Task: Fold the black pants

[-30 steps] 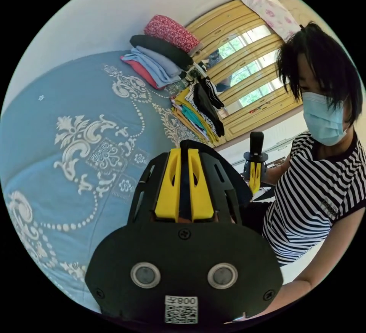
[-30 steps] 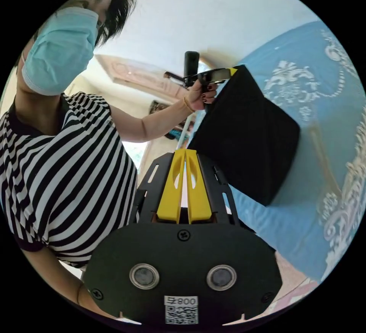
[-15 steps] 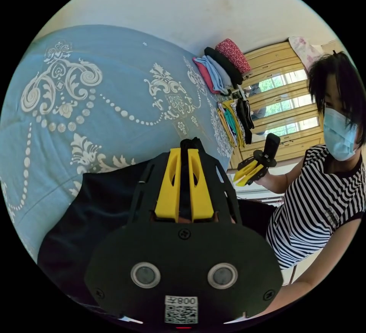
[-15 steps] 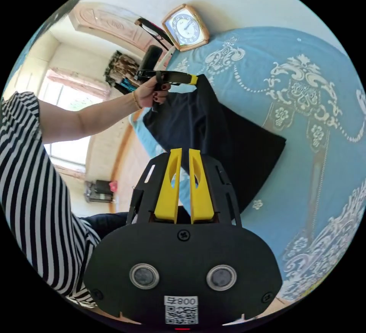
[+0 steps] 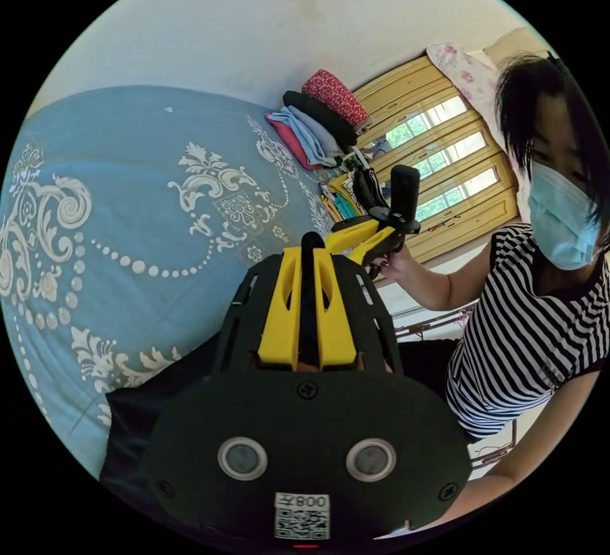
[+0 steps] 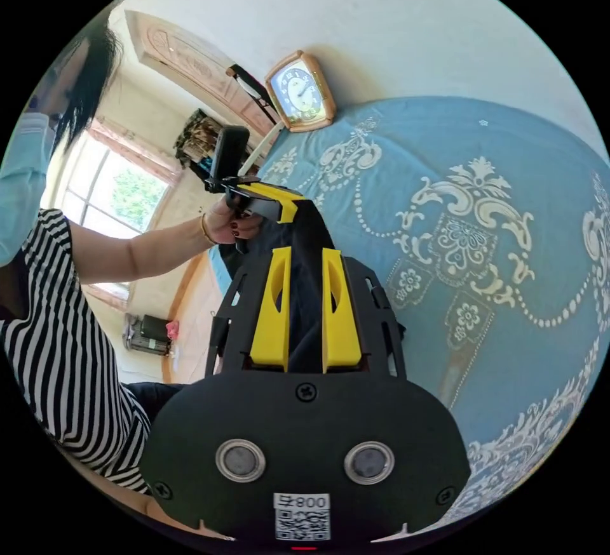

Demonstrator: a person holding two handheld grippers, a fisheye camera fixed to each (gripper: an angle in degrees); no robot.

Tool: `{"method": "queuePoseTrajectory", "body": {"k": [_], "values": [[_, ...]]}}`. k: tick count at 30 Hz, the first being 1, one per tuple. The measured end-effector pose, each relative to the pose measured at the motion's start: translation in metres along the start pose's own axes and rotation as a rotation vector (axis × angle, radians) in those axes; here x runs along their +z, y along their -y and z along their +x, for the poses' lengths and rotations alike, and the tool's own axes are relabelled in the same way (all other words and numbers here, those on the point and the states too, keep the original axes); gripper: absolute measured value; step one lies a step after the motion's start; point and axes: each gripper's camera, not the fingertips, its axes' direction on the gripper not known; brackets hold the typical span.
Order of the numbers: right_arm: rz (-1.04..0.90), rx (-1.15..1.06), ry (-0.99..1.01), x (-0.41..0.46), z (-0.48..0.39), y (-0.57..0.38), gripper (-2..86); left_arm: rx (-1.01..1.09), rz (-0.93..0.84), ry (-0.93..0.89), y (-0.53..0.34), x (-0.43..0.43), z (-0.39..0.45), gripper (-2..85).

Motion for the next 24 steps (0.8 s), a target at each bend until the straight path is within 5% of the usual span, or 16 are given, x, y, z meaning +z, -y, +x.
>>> {"method": "queuePoseTrajectory", "body": {"k": [13,20,24], "values": [[-0.106,0.265,-0.119,0.078,0.045,0.004,9.1,0.039,-0.273,0.057,0.088,0.079,0.019,3.2],[-0.27,0.168,-0.159,0.148,0.059,0.028,9.5,0.001,-0.286,0.07,0.097,0.087,0.01,3.1],[-0.32,0.1,-0.328,0.168,0.065,0.031,1.9,-0.037,-0.261,0.06,0.094,0.085,0.003,3.0]]}}
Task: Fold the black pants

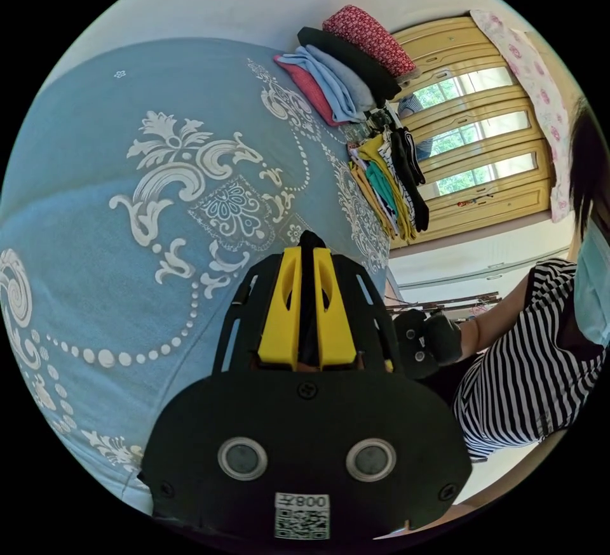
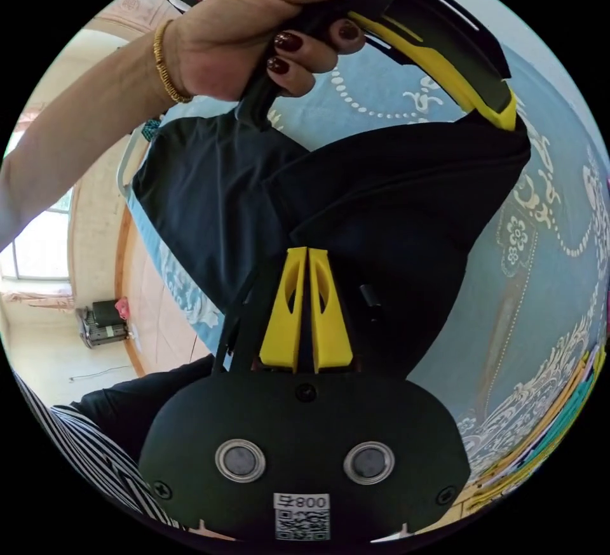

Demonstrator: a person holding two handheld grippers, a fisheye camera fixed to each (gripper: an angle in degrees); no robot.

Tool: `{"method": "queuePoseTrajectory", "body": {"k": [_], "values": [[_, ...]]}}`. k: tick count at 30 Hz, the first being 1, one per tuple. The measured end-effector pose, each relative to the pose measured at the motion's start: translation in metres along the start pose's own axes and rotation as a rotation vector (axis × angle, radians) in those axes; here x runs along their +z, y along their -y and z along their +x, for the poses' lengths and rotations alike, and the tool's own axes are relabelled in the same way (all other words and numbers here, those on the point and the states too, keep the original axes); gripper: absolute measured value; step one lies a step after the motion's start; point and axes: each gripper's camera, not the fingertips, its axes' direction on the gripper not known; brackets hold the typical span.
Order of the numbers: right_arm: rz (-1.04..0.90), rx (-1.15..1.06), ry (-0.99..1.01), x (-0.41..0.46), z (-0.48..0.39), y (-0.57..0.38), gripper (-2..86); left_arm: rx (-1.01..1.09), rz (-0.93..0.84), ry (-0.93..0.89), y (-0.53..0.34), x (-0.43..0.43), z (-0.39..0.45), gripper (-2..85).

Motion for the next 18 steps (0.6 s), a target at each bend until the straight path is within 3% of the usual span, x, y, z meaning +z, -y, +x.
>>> {"method": "queuePoseTrajectory", "body": {"k": [8,14,18], "values": [[0.093,0.033,0.089,0.001,0.025,0.008,1.1,-0.005,0.008,-0.008,-0.004,0.0,0.0,3.0],[0.053,-0.056,0.023,0.022,0.024,0.018,5.7,-0.006,0.011,-0.013,-0.003,0.001,0.001,3.0],[0.053,-0.086,-0.067,0.033,0.026,0.024,1.3,-0.005,0.011,-0.01,-0.004,0.004,0.001,3.0]]}}
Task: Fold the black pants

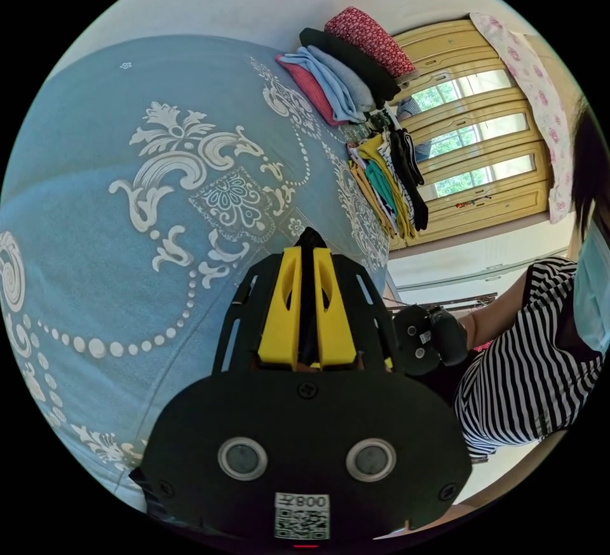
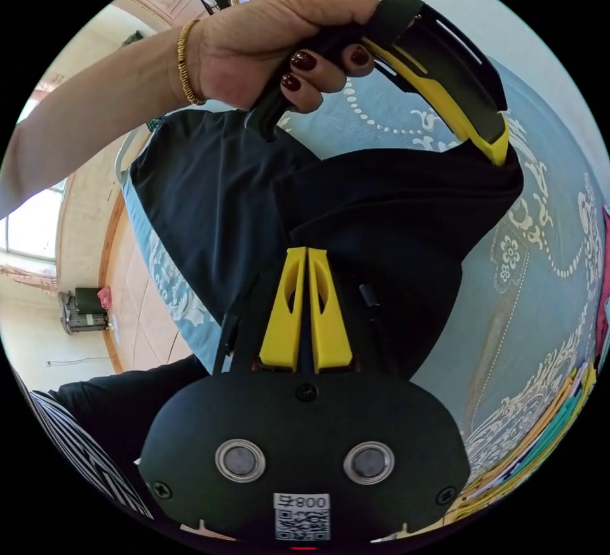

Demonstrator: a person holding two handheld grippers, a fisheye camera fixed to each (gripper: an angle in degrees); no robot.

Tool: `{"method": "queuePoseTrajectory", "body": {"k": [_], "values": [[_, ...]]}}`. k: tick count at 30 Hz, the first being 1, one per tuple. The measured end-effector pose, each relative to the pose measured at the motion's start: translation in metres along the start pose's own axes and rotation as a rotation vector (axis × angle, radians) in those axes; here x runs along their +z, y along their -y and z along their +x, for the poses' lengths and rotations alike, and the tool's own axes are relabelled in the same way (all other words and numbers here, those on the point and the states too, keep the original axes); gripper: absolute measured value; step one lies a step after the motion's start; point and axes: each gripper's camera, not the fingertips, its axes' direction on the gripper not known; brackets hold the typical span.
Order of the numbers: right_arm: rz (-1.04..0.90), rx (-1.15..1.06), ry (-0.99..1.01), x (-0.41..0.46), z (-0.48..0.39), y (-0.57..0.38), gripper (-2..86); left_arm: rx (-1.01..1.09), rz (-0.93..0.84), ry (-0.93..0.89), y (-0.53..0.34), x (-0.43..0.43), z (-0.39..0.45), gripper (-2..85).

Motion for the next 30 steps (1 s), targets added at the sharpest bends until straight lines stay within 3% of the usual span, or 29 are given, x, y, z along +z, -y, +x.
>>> {"method": "queuePoseTrajectory", "body": {"k": [30], "values": [[0.03,-0.194,-0.066,0.032,0.025,-0.011,4.9,-0.023,0.025,-0.022,0.007,-0.001,0.012,3.1]]}}
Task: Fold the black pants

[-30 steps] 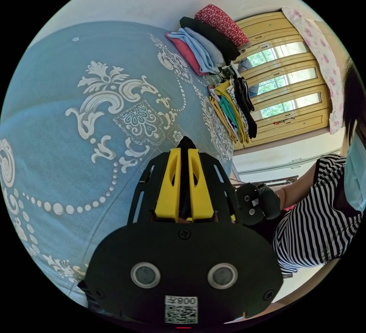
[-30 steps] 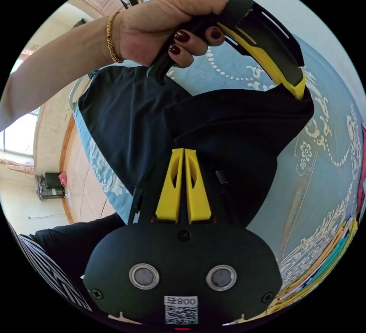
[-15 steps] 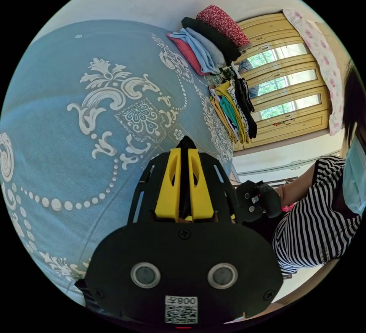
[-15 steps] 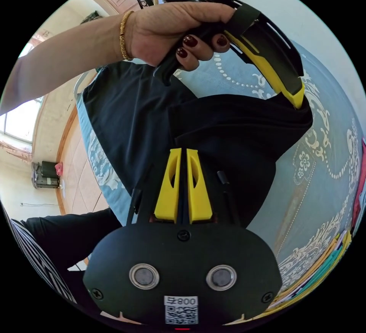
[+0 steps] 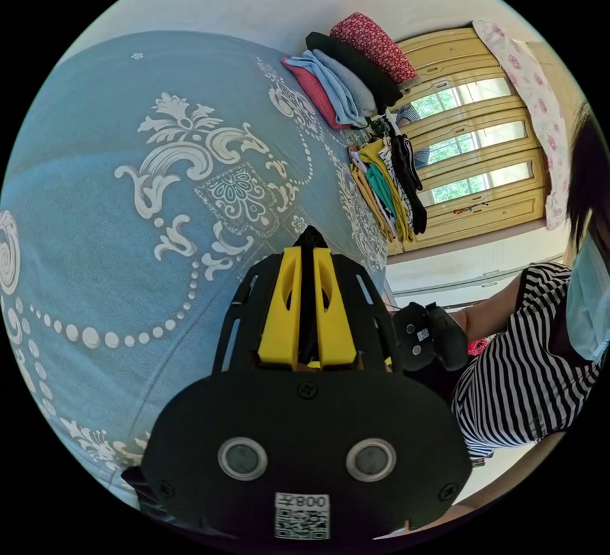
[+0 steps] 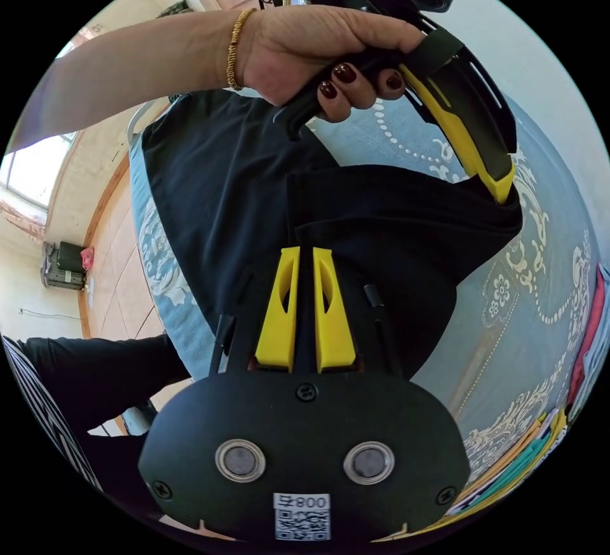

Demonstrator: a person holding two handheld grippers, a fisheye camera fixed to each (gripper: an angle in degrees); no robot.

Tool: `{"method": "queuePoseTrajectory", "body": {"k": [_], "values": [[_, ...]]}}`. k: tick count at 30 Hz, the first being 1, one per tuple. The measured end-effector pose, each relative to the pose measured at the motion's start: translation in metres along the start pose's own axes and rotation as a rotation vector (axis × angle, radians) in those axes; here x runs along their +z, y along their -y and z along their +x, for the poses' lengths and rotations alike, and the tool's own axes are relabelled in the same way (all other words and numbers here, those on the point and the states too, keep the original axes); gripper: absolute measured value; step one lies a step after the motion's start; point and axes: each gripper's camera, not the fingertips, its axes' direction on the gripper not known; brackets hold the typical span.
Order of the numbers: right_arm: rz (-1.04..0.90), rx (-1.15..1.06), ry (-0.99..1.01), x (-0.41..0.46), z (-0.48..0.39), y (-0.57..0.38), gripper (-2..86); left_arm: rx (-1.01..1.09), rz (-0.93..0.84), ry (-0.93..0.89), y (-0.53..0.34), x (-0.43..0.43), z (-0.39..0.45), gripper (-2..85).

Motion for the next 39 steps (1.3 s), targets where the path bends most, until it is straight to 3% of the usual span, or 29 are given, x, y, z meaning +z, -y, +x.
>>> {"method": "queuePoseTrajectory", "body": {"k": [9,15,24,28,34,39], "values": [[0.024,0.018,0.007,0.0,0.008,-0.009,0.9,-0.003,-0.001,0.002,0.005,-0.005,0.017,3.2],[0.207,0.148,0.106,-0.034,0.022,-0.013,0.8,0.02,-0.006,0.006,0.01,-0.018,0.036,3.1],[0.08,0.125,0.095,0.022,0.016,0.009,4.6,0.019,-0.022,0.031,0.015,-0.031,0.06,3.1],[0.104,0.13,0.277,0.023,0.027,0.004,8.5,0.005,-0.013,0.015,0.013,-0.037,0.071,3.2],[0.049,0.063,0.1,0.034,0.016,0.009,4.2,-0.005,0.003,0.007,0.011,-0.049,0.093,3.2],[0.039,0.019,0.059,0.038,0.005,0.009,7.4,-0.018,0.008,0.01,0.01,-0.062,0.113,3.2]]}}
